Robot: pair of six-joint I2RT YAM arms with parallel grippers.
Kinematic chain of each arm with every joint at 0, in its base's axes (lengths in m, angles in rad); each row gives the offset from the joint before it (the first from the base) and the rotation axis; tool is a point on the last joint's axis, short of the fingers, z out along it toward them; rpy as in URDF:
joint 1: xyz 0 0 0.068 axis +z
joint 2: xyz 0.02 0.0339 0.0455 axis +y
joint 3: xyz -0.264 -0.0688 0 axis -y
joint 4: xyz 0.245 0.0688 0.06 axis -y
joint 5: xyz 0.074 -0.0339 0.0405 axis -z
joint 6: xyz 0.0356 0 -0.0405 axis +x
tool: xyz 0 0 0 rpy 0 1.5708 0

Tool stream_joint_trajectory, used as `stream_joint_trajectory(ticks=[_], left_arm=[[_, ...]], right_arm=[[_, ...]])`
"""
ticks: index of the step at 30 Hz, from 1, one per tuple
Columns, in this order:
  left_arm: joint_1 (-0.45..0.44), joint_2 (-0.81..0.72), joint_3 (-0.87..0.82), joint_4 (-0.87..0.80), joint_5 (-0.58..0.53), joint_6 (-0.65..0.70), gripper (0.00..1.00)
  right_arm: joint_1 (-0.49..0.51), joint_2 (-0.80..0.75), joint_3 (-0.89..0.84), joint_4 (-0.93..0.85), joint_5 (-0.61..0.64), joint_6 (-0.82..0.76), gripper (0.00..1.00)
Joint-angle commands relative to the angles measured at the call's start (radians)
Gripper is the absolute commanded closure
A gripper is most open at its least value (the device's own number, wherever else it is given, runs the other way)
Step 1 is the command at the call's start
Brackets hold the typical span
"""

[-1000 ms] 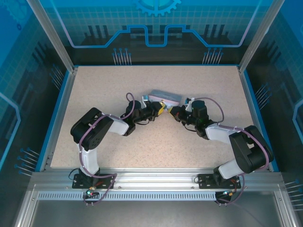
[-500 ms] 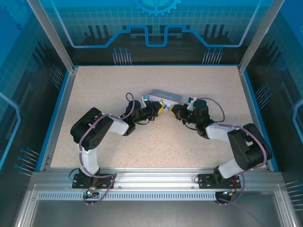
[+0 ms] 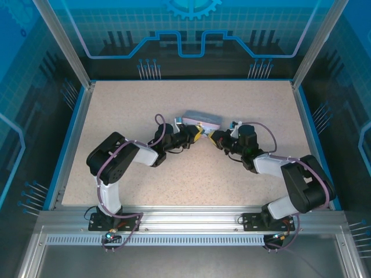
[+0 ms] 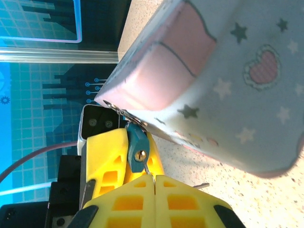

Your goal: Unlock the padlock with the key

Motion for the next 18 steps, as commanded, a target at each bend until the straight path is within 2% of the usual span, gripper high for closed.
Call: stream_joint_trajectory(ticks=[1,9,18], left_arm=[[-0.005,-0.039,-0.012,0.015,-0.004,0.008,1.0],[-0.004,-0.063,-0.034,0.012,-0.021,-0.011,1.0],[-0.018,-0.131,-0.079,0.006,-0.037,-0.028,1.0]], right_arm=[[0.005,-0.064,-0.044,-0.036,0.024,-0.043,1.0],[0.02,-0.206,-0.101,-0.114,0.082,-0.047,1.0],[0.111,-0.312,-0.151,-0.159,0.201,0.057,1.0]])
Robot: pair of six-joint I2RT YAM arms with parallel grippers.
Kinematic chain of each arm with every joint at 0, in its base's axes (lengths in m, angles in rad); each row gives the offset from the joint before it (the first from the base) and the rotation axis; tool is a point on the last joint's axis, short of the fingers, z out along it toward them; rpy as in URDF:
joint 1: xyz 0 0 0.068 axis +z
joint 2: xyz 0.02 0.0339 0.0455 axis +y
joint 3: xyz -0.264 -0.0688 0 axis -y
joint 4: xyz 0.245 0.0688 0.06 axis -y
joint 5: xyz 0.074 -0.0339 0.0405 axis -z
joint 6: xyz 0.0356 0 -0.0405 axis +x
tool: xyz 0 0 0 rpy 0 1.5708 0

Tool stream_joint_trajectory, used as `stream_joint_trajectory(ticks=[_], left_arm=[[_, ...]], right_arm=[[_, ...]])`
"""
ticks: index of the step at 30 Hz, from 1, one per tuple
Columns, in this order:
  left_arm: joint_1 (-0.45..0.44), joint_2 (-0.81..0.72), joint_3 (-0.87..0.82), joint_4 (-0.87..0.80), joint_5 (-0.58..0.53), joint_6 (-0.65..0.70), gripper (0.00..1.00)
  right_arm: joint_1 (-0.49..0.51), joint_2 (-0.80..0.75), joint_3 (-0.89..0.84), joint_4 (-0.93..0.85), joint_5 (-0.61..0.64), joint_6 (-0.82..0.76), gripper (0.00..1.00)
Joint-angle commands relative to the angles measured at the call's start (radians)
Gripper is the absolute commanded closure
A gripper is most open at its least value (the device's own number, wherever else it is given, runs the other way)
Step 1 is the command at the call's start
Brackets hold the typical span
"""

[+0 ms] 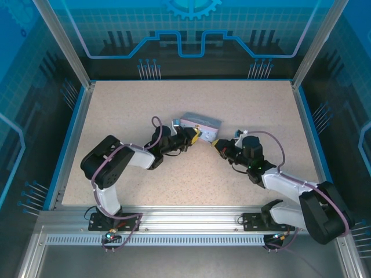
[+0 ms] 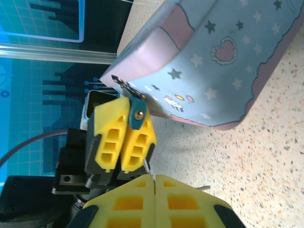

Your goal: Unlock the padlock with the key

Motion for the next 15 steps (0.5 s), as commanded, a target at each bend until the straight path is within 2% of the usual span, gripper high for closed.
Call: stream_joint_trajectory(ticks=[1,15], left_arm=[[-0.014,-0.052,-0.011,0.04,-0.017,-0.029,1.0],[-0.033,-0.058,-0.013,0.062,-0.019,-0.048,1.0]], right_arm=[[0.036,-0.03,-0.012,-0.034,0.074,0.056,1.0],[0.052,0.041,0.037,0.037,0.081,0.132,1.0]])
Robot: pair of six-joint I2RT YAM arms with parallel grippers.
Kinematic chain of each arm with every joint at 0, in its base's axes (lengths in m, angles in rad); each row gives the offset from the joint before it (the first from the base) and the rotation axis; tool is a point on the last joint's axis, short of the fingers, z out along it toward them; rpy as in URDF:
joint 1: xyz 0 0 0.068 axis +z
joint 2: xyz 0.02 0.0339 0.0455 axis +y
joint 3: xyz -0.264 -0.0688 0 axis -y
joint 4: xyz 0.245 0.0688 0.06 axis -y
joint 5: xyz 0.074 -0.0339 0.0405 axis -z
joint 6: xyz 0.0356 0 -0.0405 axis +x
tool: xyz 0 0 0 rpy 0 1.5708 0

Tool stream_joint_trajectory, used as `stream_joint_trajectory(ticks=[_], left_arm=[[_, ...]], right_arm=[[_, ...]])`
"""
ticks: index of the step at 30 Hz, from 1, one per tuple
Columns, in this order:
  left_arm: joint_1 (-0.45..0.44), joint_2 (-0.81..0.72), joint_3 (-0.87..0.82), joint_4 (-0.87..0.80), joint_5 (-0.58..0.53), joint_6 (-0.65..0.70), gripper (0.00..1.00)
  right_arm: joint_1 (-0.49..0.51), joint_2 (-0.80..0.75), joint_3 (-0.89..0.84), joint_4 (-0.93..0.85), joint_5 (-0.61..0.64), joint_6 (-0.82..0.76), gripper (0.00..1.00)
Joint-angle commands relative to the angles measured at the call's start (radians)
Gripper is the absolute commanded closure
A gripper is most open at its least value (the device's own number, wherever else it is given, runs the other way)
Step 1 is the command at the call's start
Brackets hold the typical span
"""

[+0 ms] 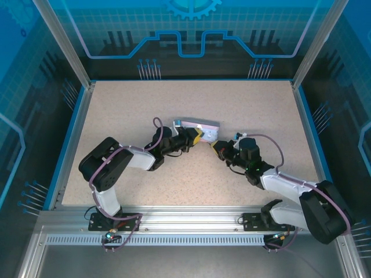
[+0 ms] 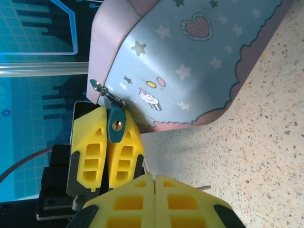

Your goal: Unlock the padlock with the key

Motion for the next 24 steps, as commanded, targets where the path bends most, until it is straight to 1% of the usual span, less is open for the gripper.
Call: stream_joint_trajectory(ticks=[1,7,24], left_arm=[[-0.006,-0.036,-0.012,0.064,-0.011,-0.018,1.0],[-0.006,-0.032,-0.019,0.079,-0.011,-0.023,1.0],[-0.005,-0.016,-0.02,0.098,-0.013,-0.031,1.0]], right_arm=[[0.011,0.029,0.037,0.044,0.013,0.024,1.0],[0.011,0.062,0.052,0.079,0.011,0.042,1.0],[0.011,0.105,0.097,0.089,0.002,0.039,1.0]])
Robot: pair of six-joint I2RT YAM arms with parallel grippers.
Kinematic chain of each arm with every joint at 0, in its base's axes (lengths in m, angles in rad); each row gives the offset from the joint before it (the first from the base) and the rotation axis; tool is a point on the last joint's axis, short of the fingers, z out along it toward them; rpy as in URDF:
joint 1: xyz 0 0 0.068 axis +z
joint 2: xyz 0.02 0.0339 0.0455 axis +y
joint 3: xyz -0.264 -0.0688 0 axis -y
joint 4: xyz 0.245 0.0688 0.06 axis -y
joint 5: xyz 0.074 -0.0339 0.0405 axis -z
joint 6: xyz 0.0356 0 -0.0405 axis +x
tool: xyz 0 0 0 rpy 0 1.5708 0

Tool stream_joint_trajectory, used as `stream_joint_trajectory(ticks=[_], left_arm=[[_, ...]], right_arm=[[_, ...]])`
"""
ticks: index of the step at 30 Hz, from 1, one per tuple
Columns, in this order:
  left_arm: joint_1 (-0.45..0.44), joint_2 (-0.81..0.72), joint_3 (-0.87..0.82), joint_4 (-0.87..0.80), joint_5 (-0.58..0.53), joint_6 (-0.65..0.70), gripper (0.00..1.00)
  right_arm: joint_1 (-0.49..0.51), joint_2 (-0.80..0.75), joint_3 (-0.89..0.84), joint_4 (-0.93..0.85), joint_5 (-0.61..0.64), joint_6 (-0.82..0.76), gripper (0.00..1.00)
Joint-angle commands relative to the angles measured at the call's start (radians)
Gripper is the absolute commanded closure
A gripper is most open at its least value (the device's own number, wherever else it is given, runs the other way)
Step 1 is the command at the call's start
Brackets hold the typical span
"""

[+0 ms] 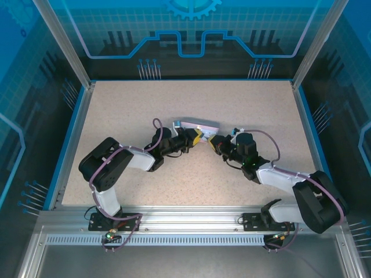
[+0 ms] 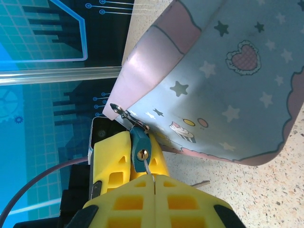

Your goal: Unlock the padlock with the key

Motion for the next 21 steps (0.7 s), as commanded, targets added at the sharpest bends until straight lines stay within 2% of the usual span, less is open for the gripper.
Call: stream_joint_trajectory(ticks=[1,21], left_arm=[[-0.006,-0.016,-0.008,0.082,-0.014,-0.012,1.0],[-0.006,-0.02,-0.007,0.079,-0.014,-0.012,1.0]], right_arm=[[0.01,0.011,0.033,0.021,0.002,0.005,1.0],[0.01,0.049,0.048,0.036,-0.007,0.004,1.0]])
